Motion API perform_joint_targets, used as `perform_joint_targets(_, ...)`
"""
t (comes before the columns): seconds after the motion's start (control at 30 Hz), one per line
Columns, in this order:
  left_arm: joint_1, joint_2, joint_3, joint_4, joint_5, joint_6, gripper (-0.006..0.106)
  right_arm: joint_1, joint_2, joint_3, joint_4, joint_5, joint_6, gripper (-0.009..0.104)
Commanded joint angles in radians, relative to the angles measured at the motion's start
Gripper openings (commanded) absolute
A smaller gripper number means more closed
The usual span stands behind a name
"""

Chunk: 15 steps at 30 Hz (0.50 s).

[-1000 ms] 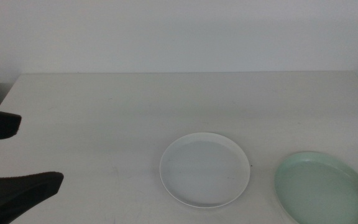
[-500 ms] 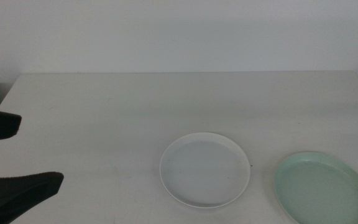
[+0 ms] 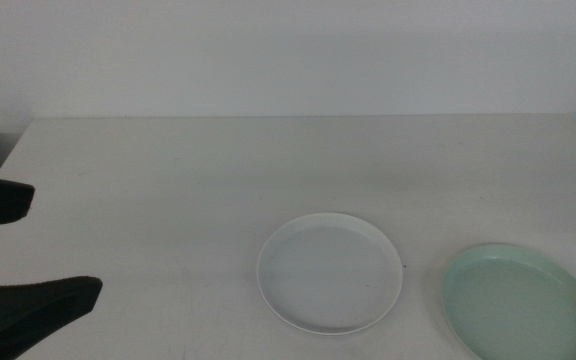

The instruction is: Stack the three bowls on top of each other.

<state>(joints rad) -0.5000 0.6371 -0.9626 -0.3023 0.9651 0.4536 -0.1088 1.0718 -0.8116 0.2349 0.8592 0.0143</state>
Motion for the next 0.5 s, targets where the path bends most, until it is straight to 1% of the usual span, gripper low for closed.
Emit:
perform_joint_targets(0.0, 0.001, 0.003, -0.022, -0.021, -0.059, -0.01, 0.105, -0.058, 0.055, -0.037, 0.051, -0.037, -0.042, 0.043)
perform_joint_targets(0.1, 0.001, 0.003, -0.022, -0.021, -0.059, -0.01, 0.105, -0.149, 0.131, -0.038, 0.089, -0.04, -0.128, 0.043)
perform_joint_targets(0.17, 0.001, 0.003, -0.022, -0.021, -0.059, -0.01, 0.105, -0.184, 0.182, -0.038, 0.092, -0.04, -0.167, 0.043)
perform_joint_targets(0.33, 0.001, 0.003, -0.022, -0.021, -0.059, -0.01, 0.105, -0.196, 0.325, -0.038, 0.08, -0.04, -0.273, 0.043)
perform_joint_targets(0.47, 0.001, 0.003, -0.022, -0.021, -0.059, -0.01, 0.105, -0.196, 0.412, -0.038, 0.08, -0.05, -0.317, 0.043)
